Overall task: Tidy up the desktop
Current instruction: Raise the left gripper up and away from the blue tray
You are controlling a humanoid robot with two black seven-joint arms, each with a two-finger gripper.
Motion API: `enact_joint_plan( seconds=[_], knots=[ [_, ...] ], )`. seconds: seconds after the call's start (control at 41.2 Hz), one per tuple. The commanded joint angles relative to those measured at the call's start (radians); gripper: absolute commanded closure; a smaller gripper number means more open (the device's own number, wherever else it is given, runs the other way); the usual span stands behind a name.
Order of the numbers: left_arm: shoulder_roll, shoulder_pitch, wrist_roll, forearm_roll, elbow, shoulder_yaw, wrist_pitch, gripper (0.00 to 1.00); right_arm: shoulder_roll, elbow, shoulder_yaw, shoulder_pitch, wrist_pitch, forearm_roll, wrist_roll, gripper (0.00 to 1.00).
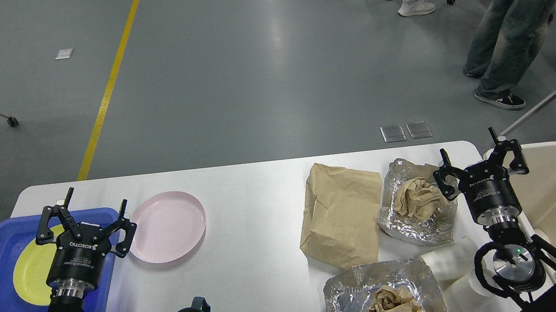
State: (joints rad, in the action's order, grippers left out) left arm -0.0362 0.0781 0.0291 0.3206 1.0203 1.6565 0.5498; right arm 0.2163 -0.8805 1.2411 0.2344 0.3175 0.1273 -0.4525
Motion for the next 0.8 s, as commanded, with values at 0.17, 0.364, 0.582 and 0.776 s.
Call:
enact_joint_plan(
  seconds=[0.17, 0.364, 0.582, 0.776],
  knots=[
    [-0.024, 0.0, 0.0, 0.0, -0.009, -0.017, -0.03, 0.03, 0.0, 0.0, 0.0, 0.0, 0.0, -0.001, 0.0, 0.0],
    [-0.206, 0.018, 0.009, -0.002, -0.026, -0.055, -0.022, 0.03, 0.0, 0.0, 0.0, -0.001, 0.0, 0.0, 0.0, 0.0],
    [-0.454, 0.086, 0.012, -0.006, -0.017, -0.254, -0.036, 0.03, 0.0, 0.0, 0.0, 0.0, 0.0, 0.0, 0.0, 0.0],
    [-0.78, 0.411, 0.008, -0.015, -0.086, -0.8, -0.022, 0.03, 0.0, 0.0, 0.0, -0.001, 0.0, 0.0, -0.001, 0.0]
  ],
)
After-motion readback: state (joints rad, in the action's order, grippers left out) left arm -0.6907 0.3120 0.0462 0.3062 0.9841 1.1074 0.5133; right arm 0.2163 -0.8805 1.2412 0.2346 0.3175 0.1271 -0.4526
